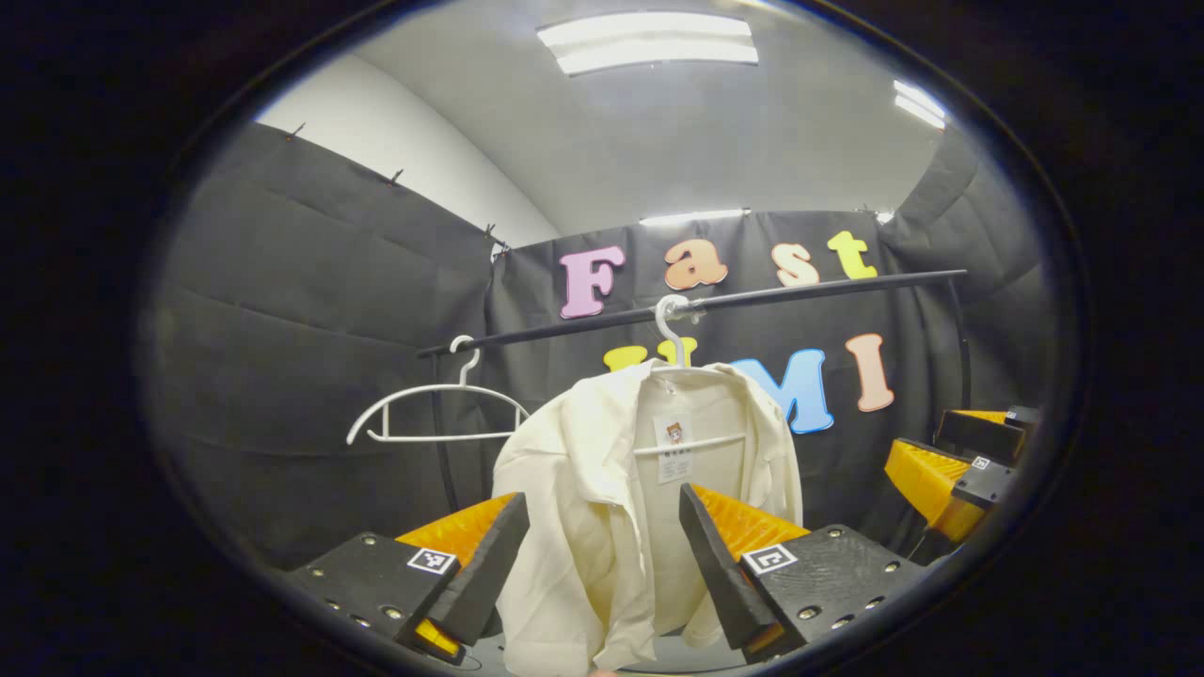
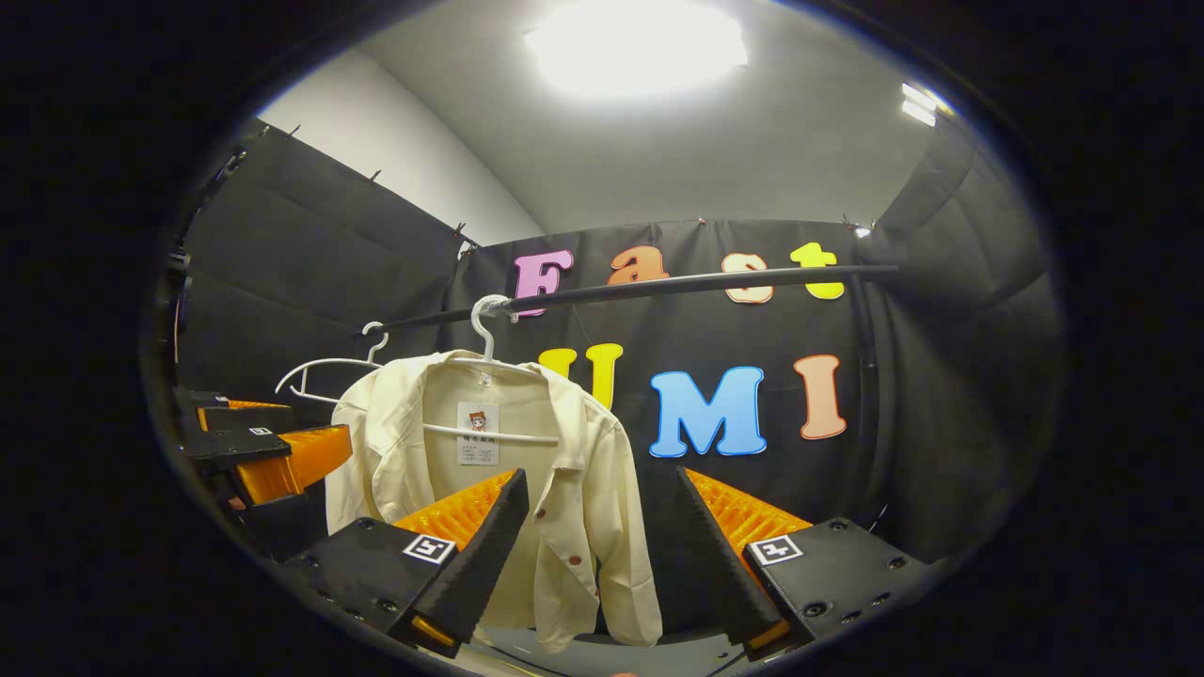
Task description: Grasp the clothes on the hanger with both hands and then place them into the laundry hamper below.
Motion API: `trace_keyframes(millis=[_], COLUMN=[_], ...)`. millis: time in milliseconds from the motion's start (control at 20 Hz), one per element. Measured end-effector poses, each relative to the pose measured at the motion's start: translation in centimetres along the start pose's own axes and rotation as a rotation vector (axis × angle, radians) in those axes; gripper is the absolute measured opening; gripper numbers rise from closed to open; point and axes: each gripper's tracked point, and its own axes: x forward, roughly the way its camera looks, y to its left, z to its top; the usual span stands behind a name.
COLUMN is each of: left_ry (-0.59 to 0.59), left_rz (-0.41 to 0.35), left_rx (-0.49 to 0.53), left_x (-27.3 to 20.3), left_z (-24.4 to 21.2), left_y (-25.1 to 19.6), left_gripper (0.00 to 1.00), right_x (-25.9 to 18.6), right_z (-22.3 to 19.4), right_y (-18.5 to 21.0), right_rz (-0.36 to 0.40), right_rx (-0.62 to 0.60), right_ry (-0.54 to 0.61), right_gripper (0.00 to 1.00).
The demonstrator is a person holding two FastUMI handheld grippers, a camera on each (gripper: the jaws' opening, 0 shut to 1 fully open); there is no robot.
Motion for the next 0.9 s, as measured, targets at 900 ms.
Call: trace_keyframes(millis=[900], left_ry=[0.151], left_rz=[0.175], left_rx=[0.063], left_x=[11.5], left_z=[-5.9], left_y=[-0.6], left_gripper=[0.92], right_x=[17.1], right_z=[-4.3], right_y=[3.2], right_rz=[0.136], right_rx=[0.041], right_ry=[0.054], right_gripper=[0.98])
